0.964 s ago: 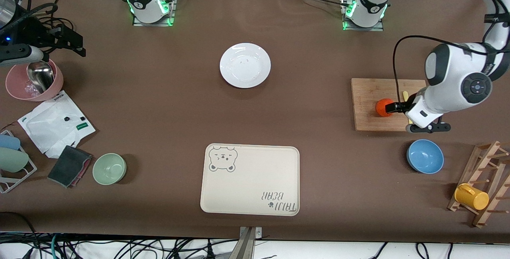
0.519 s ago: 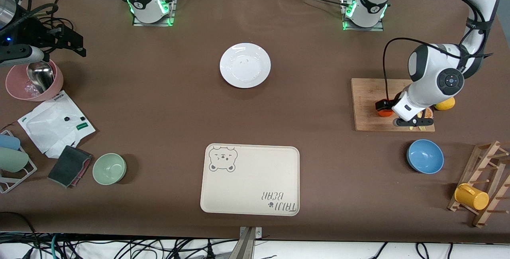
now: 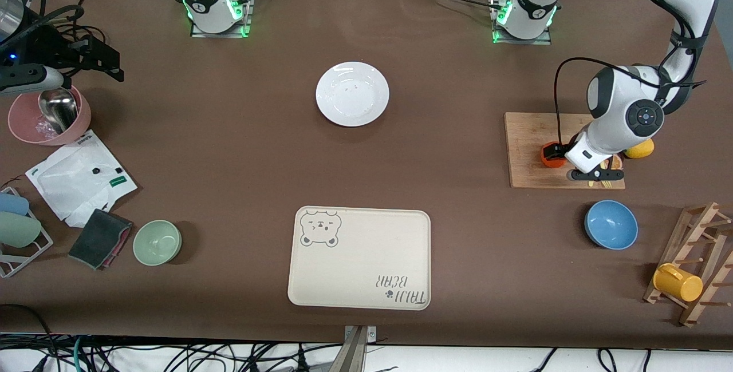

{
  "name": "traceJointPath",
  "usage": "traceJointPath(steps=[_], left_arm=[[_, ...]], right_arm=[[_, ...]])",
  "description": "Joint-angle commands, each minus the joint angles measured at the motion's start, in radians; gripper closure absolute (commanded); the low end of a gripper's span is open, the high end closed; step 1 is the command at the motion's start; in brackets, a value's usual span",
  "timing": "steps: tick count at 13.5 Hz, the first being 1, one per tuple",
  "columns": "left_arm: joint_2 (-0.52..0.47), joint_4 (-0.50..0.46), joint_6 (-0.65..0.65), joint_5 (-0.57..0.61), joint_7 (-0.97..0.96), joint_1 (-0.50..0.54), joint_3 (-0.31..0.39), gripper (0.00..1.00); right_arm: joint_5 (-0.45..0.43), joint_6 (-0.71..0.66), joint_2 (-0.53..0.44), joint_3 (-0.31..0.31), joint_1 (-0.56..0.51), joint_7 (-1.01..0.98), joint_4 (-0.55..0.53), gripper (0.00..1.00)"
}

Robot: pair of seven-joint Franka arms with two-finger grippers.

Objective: Place orange and plate with both arms
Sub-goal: 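Lower the left gripper over the orange on the cutting board and grasp it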

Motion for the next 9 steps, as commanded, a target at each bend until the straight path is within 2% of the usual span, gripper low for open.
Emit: traceJointPath(steps=[1,4,7,9], left_arm=[[-0.002,-0.013,0.019,0.013,0.009,0.008,-0.007,0.00],[0.008,-0.021,0.020,0.013,0.008,0.008,-0.007,0.00],[0.025,-0.022,0.019,-0.067,0.012,0.006,-0.007,0.00],[0.030,-0.021,0.019,-0.068,0.012,0.008,-0.007,0.00]], right_arm=[[0.013,0.011,-0.025,0.001,-0.001,0.000,-0.028,0.00],[0.013,0.011,-0.025,0.001,-0.001,0.000,-0.028,0.00],[0.013,0.011,-0.025,0.001,-0.001,0.000,-0.028,0.00],[0.013,0.011,-0.026,0.001,-0.001,0.000,-0.028,0.00]])
